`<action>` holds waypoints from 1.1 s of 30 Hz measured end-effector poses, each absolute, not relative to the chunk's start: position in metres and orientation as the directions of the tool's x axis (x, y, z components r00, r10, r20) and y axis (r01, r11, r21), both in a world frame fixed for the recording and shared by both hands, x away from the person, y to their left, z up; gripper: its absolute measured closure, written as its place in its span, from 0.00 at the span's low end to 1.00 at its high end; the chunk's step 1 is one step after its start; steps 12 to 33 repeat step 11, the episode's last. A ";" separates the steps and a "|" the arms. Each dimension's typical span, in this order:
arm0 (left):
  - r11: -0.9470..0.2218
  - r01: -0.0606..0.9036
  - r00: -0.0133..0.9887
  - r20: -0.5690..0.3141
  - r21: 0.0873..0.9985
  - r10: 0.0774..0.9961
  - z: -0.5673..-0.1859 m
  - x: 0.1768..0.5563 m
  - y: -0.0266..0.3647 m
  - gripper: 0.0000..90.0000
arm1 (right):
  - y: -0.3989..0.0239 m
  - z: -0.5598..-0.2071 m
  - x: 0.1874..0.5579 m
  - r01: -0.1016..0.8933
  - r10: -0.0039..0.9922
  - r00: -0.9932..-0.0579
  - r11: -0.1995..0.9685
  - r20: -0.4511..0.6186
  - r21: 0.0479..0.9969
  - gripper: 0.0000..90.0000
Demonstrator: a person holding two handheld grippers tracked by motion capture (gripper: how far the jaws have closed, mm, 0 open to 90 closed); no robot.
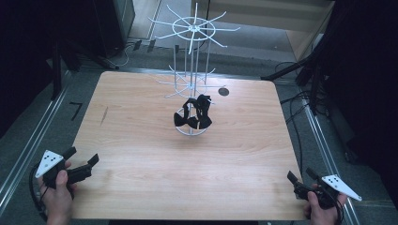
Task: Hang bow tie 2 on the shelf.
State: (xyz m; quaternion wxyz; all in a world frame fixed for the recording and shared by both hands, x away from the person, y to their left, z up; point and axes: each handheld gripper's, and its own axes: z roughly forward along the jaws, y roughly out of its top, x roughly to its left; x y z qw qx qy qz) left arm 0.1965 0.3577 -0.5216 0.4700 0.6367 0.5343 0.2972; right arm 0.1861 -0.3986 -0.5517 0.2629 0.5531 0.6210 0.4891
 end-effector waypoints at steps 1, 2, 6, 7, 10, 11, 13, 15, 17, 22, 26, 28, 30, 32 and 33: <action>0.013 0.401 0.252 -0.124 0.916 0.960 -0.522 0.197 0.358 0.09 | -0.399 -0.552 0.186 0.430 0.944 -0.250 -0.090 0.215 0.898 0.16; 0.011 0.403 0.252 -0.123 0.915 0.960 -0.522 0.197 0.358 0.09 | -0.397 -0.552 0.187 0.433 0.944 -0.253 -0.087 0.214 0.897 0.16; 0.013 0.403 0.252 -0.125 0.915 0.960 -0.522 0.196 0.357 0.09 | -0.393 -0.551 0.190 0.442 0.945 -0.267 -0.053 0.188 0.896 0.16; 0.013 0.403 0.252 -0.125 0.915 0.960 -0.522 0.196 0.357 0.09 | -0.393 -0.551 0.190 0.442 0.945 -0.267 -0.053 0.188 0.896 0.16; 0.013 0.406 0.253 -0.126 0.914 0.959 -0.522 0.197 0.357 0.09 | -0.392 -0.551 0.190 0.445 0.947 -0.270 -0.037 0.173 0.895 0.16; 0.012 0.407 0.255 -0.126 0.914 0.959 -0.522 0.197 0.357 0.09 | -0.391 -0.551 0.190 0.444 0.950 -0.267 -0.030 0.164 0.896 0.16; 0.012 0.407 0.255 -0.126 0.914 0.959 -0.522 0.197 0.357 0.09 | -0.391 -0.551 0.190 0.444 0.950 -0.267 -0.030 0.164 0.896 0.16; 0.012 0.407 0.255 -0.126 0.914 0.959 -0.522 0.197 0.357 0.09 | -0.391 -0.551 0.190 0.444 0.950 -0.267 -0.030 0.164 0.896 0.16; 0.012 0.407 0.255 -0.126 0.914 0.959 -0.522 0.197 0.357 0.09 | -0.391 -0.551 0.190 0.444 0.950 -0.267 -0.030 0.164 0.896 0.16; 0.012 0.407 0.255 -0.126 0.914 0.959 -0.522 0.197 0.357 0.09 | -0.391 -0.551 0.190 0.444 0.950 -0.267 -0.030 0.164 0.896 0.16; 0.012 0.407 0.255 -0.126 0.914 0.959 -0.522 0.197 0.357 0.09 | -0.391 -0.551 0.190 0.444 0.950 -0.267 -0.030 0.164 0.896 0.16; 0.012 0.407 0.255 -0.126 0.914 0.959 -0.522 0.197 0.357 0.09 | -0.391 -0.551 0.190 0.444 0.950 -0.267 -0.030 0.164 0.896 0.16; 0.012 0.407 0.255 -0.126 0.914 0.959 -0.522 0.197 0.357 0.09 | -0.391 -0.551 0.190 0.444 0.950 -0.267 -0.030 0.164 0.896 0.16; 0.012 0.407 0.255 -0.126 0.914 0.959 -0.522 0.197 0.357 0.09 | -0.391 -0.551 0.190 0.444 0.950 -0.267 -0.030 0.164 0.896 0.16; 0.012 0.407 0.255 -0.126 0.914 0.959 -0.522 0.197 0.357 0.09 | -0.391 -0.551 0.190 0.444 0.950 -0.267 -0.030 0.164 0.896 0.16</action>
